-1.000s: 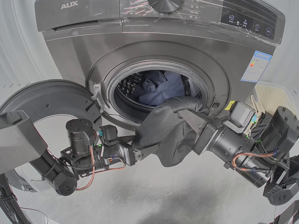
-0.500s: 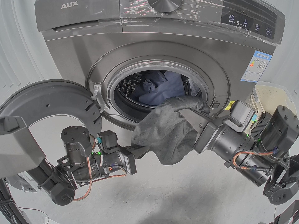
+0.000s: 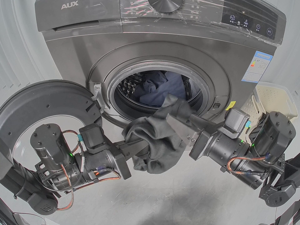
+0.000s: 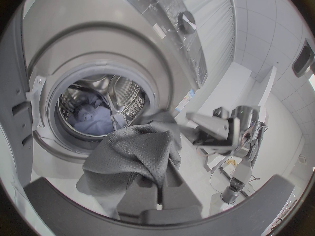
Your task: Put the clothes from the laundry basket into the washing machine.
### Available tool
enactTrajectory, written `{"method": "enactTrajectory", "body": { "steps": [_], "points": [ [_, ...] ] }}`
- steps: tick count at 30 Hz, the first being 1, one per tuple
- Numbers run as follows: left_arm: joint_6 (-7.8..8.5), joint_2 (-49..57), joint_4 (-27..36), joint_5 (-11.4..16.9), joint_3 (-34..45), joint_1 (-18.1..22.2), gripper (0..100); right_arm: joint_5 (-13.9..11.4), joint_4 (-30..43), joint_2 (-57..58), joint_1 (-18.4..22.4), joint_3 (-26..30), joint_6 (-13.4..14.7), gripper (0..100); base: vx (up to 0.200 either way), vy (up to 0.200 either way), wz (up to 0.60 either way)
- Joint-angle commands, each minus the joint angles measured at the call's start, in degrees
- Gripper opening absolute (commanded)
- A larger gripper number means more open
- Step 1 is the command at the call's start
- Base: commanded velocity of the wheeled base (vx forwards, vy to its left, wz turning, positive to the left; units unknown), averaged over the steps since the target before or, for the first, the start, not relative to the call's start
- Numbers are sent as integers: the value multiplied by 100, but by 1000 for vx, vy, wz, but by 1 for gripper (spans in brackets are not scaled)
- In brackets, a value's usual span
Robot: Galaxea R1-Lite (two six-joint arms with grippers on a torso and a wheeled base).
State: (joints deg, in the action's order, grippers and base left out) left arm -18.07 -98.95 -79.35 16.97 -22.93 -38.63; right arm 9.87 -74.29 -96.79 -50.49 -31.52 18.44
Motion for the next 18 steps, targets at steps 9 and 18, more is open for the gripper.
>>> {"method": "enactTrajectory", "body": {
  "steps": [9, 18],
  "points": [
    [-39, 368, -2, -106, -238, -74, 0, -3, -15, -147, -4, 639, -175, 100, 0, 0, 0],
    [-48, 403, -2, -141, -256, -57, 0, -3, -7, -217, -31, 718, -289, 100, 0, 0, 0]
  ]
}}
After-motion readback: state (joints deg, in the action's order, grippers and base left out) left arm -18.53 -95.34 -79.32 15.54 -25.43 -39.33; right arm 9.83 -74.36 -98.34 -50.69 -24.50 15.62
